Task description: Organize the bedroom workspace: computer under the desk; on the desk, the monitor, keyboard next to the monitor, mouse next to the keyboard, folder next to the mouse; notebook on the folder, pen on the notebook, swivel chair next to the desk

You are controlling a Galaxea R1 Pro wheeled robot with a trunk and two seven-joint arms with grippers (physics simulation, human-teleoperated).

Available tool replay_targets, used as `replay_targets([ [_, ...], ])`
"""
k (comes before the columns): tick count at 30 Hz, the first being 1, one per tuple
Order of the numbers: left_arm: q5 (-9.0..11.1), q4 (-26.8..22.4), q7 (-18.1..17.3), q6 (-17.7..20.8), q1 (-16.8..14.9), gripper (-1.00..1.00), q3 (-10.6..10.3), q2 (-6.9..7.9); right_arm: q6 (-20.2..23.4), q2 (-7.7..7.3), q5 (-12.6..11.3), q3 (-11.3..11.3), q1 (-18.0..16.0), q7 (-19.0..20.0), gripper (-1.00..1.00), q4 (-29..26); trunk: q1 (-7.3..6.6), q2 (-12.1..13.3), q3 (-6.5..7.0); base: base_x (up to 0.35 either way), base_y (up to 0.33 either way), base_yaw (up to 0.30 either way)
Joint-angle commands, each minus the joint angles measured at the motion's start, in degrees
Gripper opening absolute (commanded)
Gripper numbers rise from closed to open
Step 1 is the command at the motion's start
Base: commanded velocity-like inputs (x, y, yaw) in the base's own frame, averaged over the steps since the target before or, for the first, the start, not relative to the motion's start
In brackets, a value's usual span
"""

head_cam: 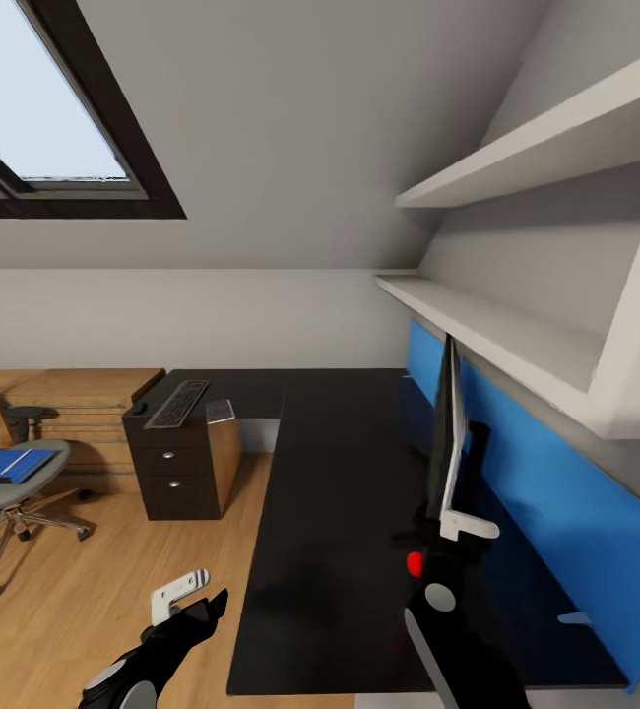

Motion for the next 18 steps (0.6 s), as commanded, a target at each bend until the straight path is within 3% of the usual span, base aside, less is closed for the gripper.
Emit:
replay_targets([
  [1,0.6,-0.1,0.6,0.1,0.0,1.0,-0.1,0.05,-0.1,-0.03,-0.2,0.1,0.0,-0.3,1.0,0.1,0.02,-0.1,-0.08,0.0,-0.296,0.0],
  [7,0.6,-0.1,0.6,0.1,0.0,1.0,-0.1,0.05,-0.1,-0.03,-0.2,0.1,0.0,-0.3,1.0,0.4,0.02,-0.1,-0.08,0.0,-0.282,0.0],
  [18,0.6,-0.1,0.6,0.1,0.0,1.0,-0.1,0.05,-0.1,0.04,-0.2,0.1,0.0,-0.2,1.0,0.9,0.02,-0.1,-0.08,-0.09,-0.127,0.0],
])
